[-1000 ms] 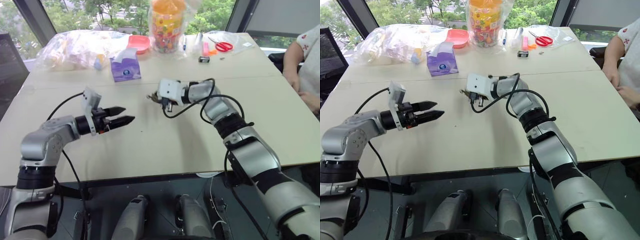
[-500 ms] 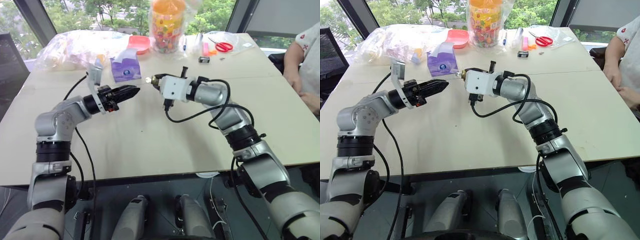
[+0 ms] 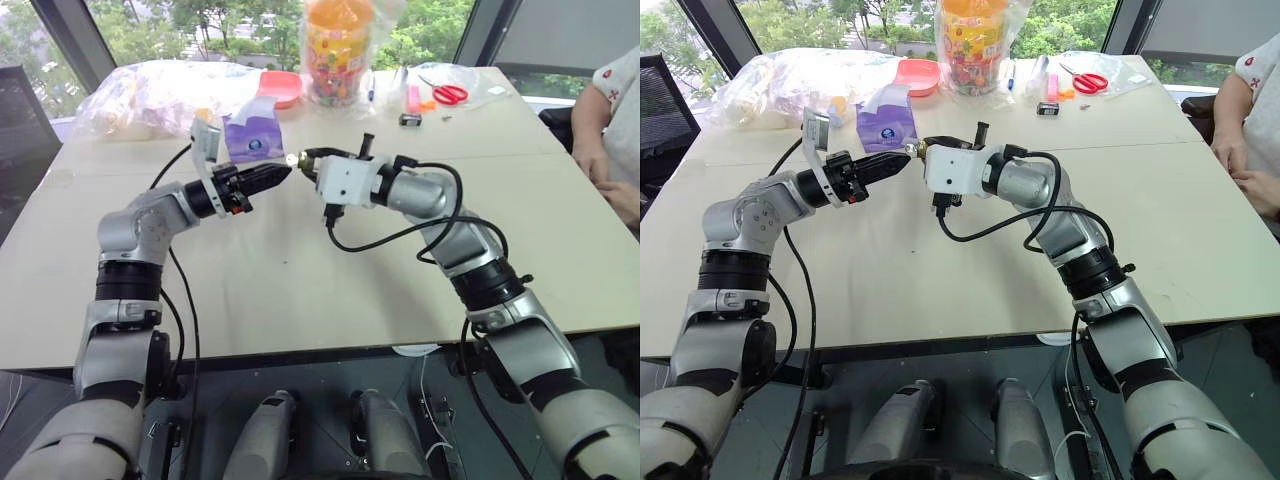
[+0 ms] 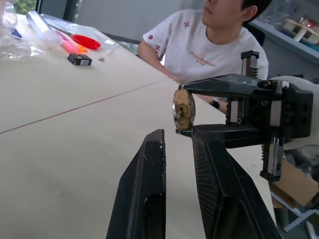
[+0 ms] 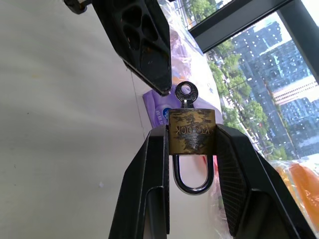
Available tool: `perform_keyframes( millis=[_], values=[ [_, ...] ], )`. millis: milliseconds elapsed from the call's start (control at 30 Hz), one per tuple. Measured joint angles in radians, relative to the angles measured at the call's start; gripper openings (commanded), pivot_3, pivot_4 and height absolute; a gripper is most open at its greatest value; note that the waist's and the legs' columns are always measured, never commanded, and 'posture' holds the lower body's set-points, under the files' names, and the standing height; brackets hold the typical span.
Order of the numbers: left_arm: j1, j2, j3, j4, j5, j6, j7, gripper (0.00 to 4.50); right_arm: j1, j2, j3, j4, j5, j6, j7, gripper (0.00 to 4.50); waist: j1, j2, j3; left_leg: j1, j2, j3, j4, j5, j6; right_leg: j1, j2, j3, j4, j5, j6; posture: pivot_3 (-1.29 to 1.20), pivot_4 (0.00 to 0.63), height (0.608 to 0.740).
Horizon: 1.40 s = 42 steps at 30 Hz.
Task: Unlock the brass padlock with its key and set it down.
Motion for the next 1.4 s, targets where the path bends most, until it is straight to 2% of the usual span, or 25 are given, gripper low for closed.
perform_keyframes(
  millis=[300, 400, 633, 767, 867, 1033, 1267, 1333, 1400],
  values=[
    [-0.021, -0.015, 0.001, 0.038, 0.009, -0.019, -0.004, 0.83, 0.008, 0.001, 0.001, -0.001, -0.001, 0.014, 0.006, 0.7, 0.0, 0.0, 0.0, 0.0, 0.0, 0.0, 0.0, 0.0, 0.0, 0.0, 0.0, 0.0, 0.0, 0.0, 0.0, 0.0, 0.15, 0.74],
    [-0.022, -0.019, 0.003, 0.04, 0.007, -0.022, -0.005, 0.04, 0.009, 0.002, 0.001, -0.001, -0.001, 0.014, 0.008, 0.7, 0.0, 0.0, 0.0, 0.0, 0.0, 0.0, 0.0, 0.0, 0.0, 0.0, 0.0, 0.0, 0.0, 0.0, 0.0, 0.0, 0.15, 0.74],
    [-0.022, -0.031, 0.003, 0.042, 0.015, -0.025, -0.005, 0.04, 0.013, 0.004, 0.002, -0.002, -0.002, 0.015, 0.01, 0.7, 0.0, 0.0, 0.0, 0.0, 0.0, 0.0, 0.0, 0.0, 0.0, 0.0, 0.0, 0.0, 0.0, 0.0, 0.0, 0.0, 0.15, 0.74],
    [-0.022, -0.028, -0.026, 0.039, 0.064, -0.072, -0.017, 0.04, 0.028, 0.0, 0.002, -0.01, -0.002, 0.02, 0.019, 0.7, 0.001, 0.0, 0.0, 0.0, 0.0, 0.0, 0.0, 0.0, 0.0, 0.0, 0.0, 0.0, 0.0, 0.0, 0.0, 0.0, 0.15, 0.74],
    [-0.022, -0.018, -0.084, 0.033, 0.147, -0.183, -0.029, 0.04, 0.034, -0.004, 0.002, -0.01, -0.004, 0.036, 0.031, 0.7, 0.002, 0.0, 0.0, 0.0, 0.0, 0.0, 0.0, 0.0, 0.0, 0.0, 0.0, 0.0, 0.0, 0.0, 0.0, 0.0, 0.15, 0.74],
    [-0.021, 0.038, -0.203, 0.018, 0.335, -0.482, -0.077, 0.04, 0.039, -0.008, 0.01, -0.01, -0.005, 0.042, 0.057, 0.7, 0.0, 0.0, 0.0, 0.0, 0.0, 0.0, 0.0, 0.0, 0.0, 0.0, 0.0, 0.0, 0.0, 0.0, 0.0, 0.0, 0.15, 0.74],
    [-0.022, 0.079, -0.262, 0.059, 0.469, -0.735, -0.111, 0.04, 0.039, -0.007, 0.02, -0.01, -0.005, 0.043, 0.083, 0.7, 0.001, 0.0, 0.0, 0.0, 0.0, 0.0, 0.0, 0.0, 0.0, 0.0, 0.0, 0.0, 0.0, 0.0, 0.0, 0.0, 0.15, 0.74],
    [-0.022, 0.076, -0.268, 0.082, 0.473, -0.674, -0.116, 0.04, 0.039, -0.005, 0.019, -0.022, -0.003, 0.041, 0.082, 0.7, 0.001, 0.0, 0.0, 0.0, 0.0, 0.0, 0.0, 0.0, 0.0, 0.0, 0.0, 0.0, 0.0, 0.0, 0.0, 0.0, 0.15, 0.74],
    [-0.022, 0.059, -0.25, 0.091, 0.419, -0.502, -0.125, 0.04, 0.038, -0.002, 0.019, -0.035, -0.003, 0.037, 0.078, 0.7, 0.001, 0.0, 0.0, 0.0, 0.0, 0.0, 0.001, 0.0, 0.001, 0.0, 0.001, -0.001, 0.0, 0.0, 0.0, 0.0, 0.15, 0.74]
  ],
)
